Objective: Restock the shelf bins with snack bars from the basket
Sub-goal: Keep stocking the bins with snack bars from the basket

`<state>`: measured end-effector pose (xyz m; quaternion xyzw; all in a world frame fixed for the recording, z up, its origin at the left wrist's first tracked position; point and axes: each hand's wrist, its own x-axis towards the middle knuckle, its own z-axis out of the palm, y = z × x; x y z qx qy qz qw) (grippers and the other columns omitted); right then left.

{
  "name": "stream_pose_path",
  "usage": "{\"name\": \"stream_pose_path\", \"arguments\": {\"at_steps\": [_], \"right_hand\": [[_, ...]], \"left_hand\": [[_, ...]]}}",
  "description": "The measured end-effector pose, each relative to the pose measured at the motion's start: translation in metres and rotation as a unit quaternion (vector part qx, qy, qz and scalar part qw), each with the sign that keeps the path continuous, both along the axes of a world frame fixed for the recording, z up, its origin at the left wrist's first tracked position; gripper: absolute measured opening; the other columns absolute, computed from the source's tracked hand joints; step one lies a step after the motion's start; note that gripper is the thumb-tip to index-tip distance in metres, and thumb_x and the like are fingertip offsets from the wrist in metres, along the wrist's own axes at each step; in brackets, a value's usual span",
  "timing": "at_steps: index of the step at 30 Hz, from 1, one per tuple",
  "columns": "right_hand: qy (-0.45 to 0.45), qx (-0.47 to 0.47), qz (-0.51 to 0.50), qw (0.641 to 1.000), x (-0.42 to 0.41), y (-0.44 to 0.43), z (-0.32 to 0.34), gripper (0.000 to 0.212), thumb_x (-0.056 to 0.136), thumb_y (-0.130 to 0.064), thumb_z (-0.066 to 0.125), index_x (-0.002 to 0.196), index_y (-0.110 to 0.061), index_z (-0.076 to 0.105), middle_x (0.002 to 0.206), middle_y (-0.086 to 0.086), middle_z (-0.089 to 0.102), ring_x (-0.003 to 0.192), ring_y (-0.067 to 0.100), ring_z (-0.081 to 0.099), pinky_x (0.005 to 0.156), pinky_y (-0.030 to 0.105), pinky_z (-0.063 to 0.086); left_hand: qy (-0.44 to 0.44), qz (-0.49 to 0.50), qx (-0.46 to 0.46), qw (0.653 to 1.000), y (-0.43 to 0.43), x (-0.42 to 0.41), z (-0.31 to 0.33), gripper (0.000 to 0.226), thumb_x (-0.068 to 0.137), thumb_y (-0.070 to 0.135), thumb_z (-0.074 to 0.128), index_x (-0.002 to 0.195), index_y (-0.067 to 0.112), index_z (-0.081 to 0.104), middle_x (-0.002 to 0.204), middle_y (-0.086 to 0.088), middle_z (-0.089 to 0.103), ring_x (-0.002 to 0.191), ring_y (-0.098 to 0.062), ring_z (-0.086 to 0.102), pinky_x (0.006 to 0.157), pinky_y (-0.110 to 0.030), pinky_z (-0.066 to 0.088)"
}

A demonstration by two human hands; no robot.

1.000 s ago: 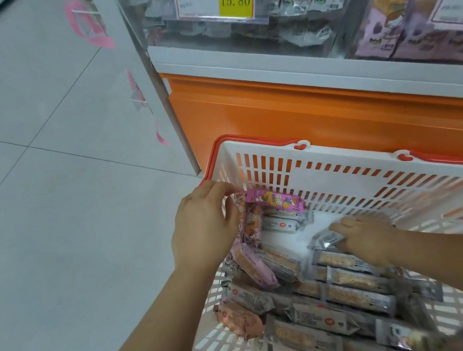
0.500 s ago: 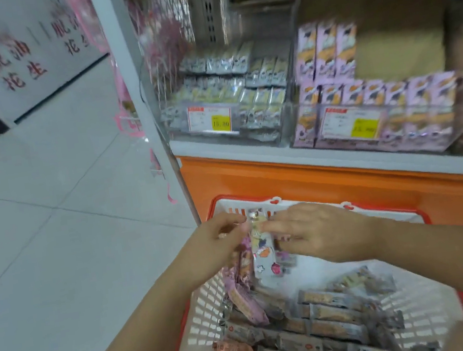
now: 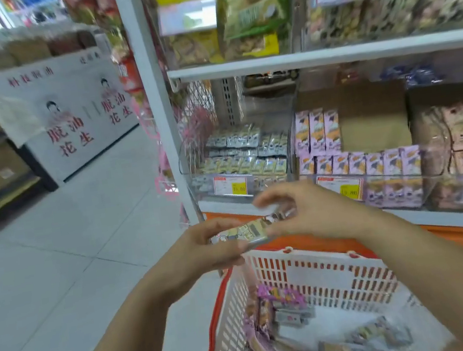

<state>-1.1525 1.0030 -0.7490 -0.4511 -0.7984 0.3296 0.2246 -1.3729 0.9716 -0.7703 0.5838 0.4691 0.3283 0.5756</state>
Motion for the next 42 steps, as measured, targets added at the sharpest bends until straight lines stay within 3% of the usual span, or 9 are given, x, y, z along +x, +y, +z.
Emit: {"name": "stream_pose_path", "arguments": {"at_steps": [5, 9, 13, 20, 22, 26, 29, 35, 42], "right_hand": [[0.137, -0.068, -0.084, 0.985, -0.016, -0.003, -0.005, 0.014, 0.078, -0.016, 0.076, 0.082, -0.023, 0.065, 0.085, -0.005, 0.068, 0.08, 0.014, 0.067, 0.079, 0.031, 0.053], [0.259, -0.165, -0.138, 0.942, -0.025, -0.003, -0.019, 0.013, 0.082, -0.015, 0.073, 0.089, -0.016, 0.062, 0.094, 0.009, 0.069, 0.068, 0.012, 0.066, 0.064, 0.022, 0.05], [0.327, -0.138, -0.223, 0.908, -0.021, 0.006, -0.026, 0.01, 0.082, -0.021, 0.073, 0.084, -0.017, 0.064, 0.086, 0.003, 0.067, 0.082, 0.017, 0.064, 0.073, 0.029, 0.049], [0.265, -0.078, -0.163, 0.947, -0.009, 0.035, -0.014, 0.017, 0.092, -0.016, 0.06, 0.1, -0.027, 0.07, 0.103, -0.009, 0.07, 0.093, 0.001, 0.065, 0.084, 0.018, 0.052], [0.216, -0.03, -0.164, 0.962, 0.0, 0.052, -0.006, 0.02, 0.093, -0.017, 0.058, 0.107, -0.026, 0.07, 0.105, -0.014, 0.066, 0.097, -0.002, 0.061, 0.085, 0.014, 0.048], [0.056, 0.115, -0.204, 0.97, 0.029, 0.106, -0.002, 0.03, 0.095, -0.016, 0.054, 0.122, -0.024, 0.063, 0.134, -0.007, 0.053, 0.127, 0.013, 0.044, 0.11, 0.032, 0.032], [-0.054, 0.156, -0.156, 0.974, 0.048, 0.14, -0.018, 0.039, 0.098, -0.011, 0.047, 0.134, -0.025, 0.052, 0.147, -0.007, 0.04, 0.138, 0.016, 0.032, 0.115, 0.027, 0.017], [-0.015, 0.216, -0.129, 0.968, 0.062, 0.156, -0.037, 0.045, 0.095, -0.002, 0.048, 0.13, -0.029, 0.056, 0.135, -0.022, 0.04, 0.127, 0.004, 0.041, 0.103, 0.019, 0.032], [0.021, 0.201, -0.119, 0.972, 0.066, 0.162, -0.041, 0.047, 0.093, -0.005, 0.052, 0.128, -0.036, 0.055, 0.132, -0.028, 0.038, 0.12, -0.007, 0.039, 0.092, -0.008, 0.017]], "left_hand": [[-0.063, 0.205, -0.008, 0.977, 0.01, 0.011, 0.004, 0.068, 0.068, 0.025, 0.083, 0.127, 0.013, 0.05, 0.105, -0.012, 0.068, 0.083, -0.018, 0.069, 0.069, -0.024, 0.053], [-0.117, 0.351, 0.032, 0.928, 0.018, 0.051, -0.001, 0.043, 0.083, 0.026, 0.07, 0.119, 0.016, 0.048, 0.095, -0.008, 0.065, 0.084, -0.016, 0.064, 0.078, -0.033, 0.054], [-0.13, 0.325, 0.04, 0.936, 0.022, 0.088, -0.015, 0.017, 0.09, 0.023, 0.062, 0.099, 0.025, 0.048, 0.108, -0.008, 0.06, 0.098, -0.019, 0.063, 0.083, -0.041, 0.055], [-0.104, 0.22, 0.059, 0.968, 0.063, 0.081, -0.005, 0.039, 0.089, 0.023, 0.066, 0.125, 0.027, 0.053, 0.114, -0.004, 0.063, 0.096, -0.018, 0.068, 0.078, -0.034, 0.057], [-0.054, 0.218, 0.093, 0.97, 0.082, 0.079, 0.002, 0.043, 0.088, 0.028, 0.066, 0.129, 0.025, 0.054, 0.116, -0.008, 0.064, 0.093, -0.017, 0.068, 0.083, -0.038, 0.057], [0.115, 0.261, 0.176, 0.942, 0.134, 0.079, 0.019, 0.046, 0.093, 0.031, 0.058, 0.136, 0.02, 0.048, 0.114, -0.006, 0.066, 0.093, -0.009, 0.064, 0.077, -0.013, 0.049], [0.218, 0.254, 0.217, 0.917, 0.177, 0.087, 0.017, 0.05, 0.092, 0.033, 0.059, 0.137, 0.015, 0.049, 0.138, -0.007, 0.05, 0.114, -0.018, 0.055, 0.087, -0.026, 0.043], [0.366, 0.243, 0.206, 0.874, 0.246, 0.115, -0.007, 0.053, 0.089, 0.047, 0.055, 0.135, 0.019, 0.051, 0.127, -0.006, 0.059, 0.092, -0.024, 0.064, 0.074, -0.033, 0.051], [0.37, 0.233, 0.187, 0.879, 0.3, 0.133, -0.018, 0.053, 0.087, 0.044, 0.062, 0.123, 0.007, 0.051, 0.119, -0.012, 0.059, 0.104, -0.029, 0.058, 0.082, -0.038, 0.049]]}}
